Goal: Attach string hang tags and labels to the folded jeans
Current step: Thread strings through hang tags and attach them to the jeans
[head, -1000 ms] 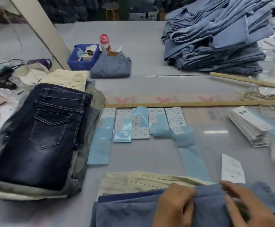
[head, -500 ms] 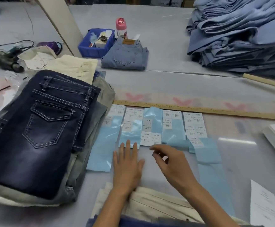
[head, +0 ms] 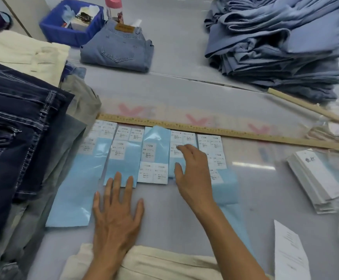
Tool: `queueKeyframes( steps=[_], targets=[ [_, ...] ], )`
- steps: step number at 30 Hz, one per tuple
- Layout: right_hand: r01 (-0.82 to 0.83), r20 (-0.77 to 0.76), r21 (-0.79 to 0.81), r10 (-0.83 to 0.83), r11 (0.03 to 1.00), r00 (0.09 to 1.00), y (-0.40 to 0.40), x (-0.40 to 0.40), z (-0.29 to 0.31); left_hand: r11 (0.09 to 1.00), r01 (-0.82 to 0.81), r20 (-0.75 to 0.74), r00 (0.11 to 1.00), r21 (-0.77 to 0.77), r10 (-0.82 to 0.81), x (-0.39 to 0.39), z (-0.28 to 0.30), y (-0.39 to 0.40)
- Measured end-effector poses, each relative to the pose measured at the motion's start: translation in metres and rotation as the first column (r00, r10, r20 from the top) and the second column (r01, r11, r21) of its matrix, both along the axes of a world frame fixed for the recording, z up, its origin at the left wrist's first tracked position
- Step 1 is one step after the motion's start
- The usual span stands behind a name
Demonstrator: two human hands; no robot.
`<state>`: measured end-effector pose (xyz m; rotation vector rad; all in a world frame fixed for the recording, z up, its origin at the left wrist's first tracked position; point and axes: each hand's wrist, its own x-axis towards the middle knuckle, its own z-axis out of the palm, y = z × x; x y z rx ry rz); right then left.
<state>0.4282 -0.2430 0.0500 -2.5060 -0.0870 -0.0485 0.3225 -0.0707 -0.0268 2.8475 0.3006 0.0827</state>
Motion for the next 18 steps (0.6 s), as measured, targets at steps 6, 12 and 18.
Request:
queueKeyframes(
  steps=[6, 12, 18],
  targets=[
    [-0.018, -0.074, -0.079, 0.013, 0.997, 0.997, -0.034, 0.032, -0.002, 0.978, 0.19, 0.433, 0.891, -0.092, -0.133, 0.022, 0.015, -0.024],
    [-0.355, -0.158, -0.132, 0.334, 0.926, 0.929, -0.04, 0.083, -0.014, 0.906, 0.419, 0.169, 0.899, -0.055, -0.405, 0.083, 0.027, -0.086],
    [-0.546, -0.061, -0.255, 0.551, 0.798, 0.832, -0.053, 0.092, -0.032, 0.914, 0.395, 0.284, 0.869, 0.094, -0.405, 0.078, -0.005, -0.089]
  ],
)
